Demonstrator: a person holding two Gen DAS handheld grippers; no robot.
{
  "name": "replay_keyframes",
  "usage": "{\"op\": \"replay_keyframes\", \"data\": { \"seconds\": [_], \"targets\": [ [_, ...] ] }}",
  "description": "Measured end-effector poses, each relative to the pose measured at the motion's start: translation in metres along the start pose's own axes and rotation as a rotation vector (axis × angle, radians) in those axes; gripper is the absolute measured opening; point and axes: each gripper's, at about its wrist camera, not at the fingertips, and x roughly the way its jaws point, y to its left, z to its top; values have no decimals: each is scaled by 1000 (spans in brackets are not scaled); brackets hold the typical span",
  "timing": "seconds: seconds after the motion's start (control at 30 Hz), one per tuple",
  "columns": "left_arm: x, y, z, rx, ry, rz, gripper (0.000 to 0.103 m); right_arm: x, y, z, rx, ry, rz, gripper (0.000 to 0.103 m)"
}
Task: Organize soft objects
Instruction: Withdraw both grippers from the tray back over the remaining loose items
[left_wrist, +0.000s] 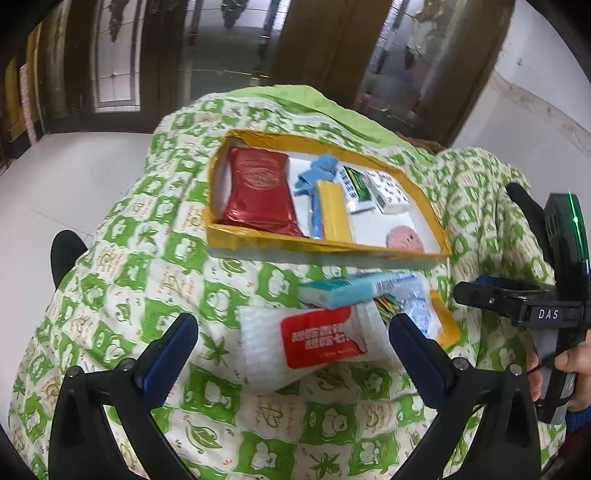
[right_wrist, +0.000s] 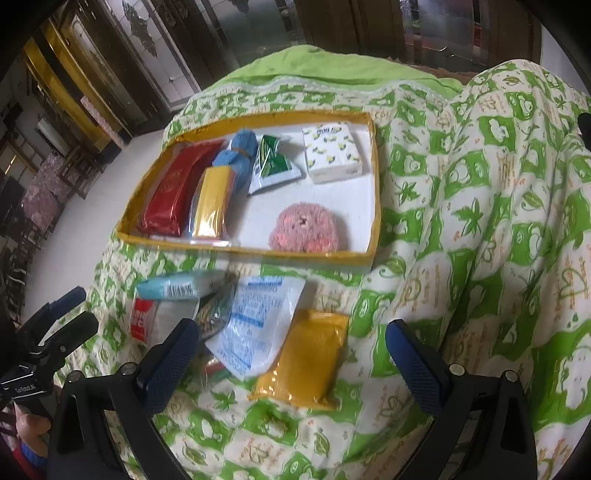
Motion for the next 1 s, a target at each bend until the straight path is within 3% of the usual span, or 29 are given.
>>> {"op": "replay_keyframes", "data": {
  "seconds": [0.43, 0.7, 0.8, 1.0],
  "targets": [
    [25, -38, -19, 241, 97, 3, 103, 15, 10, -13, -44, 93, -32, 102],
    [29, -47, -16, 335, 121, 1, 103, 21, 13, -14, -52, 117, -32, 102],
    [33, -43, -8, 374, 157, -46, 103, 22, 13, -14, -52, 122, -31, 102],
    [56, -40, 3, 479, 254, -56, 103, 28, 16, -18, -54, 142, -33, 102]
  ]
}}
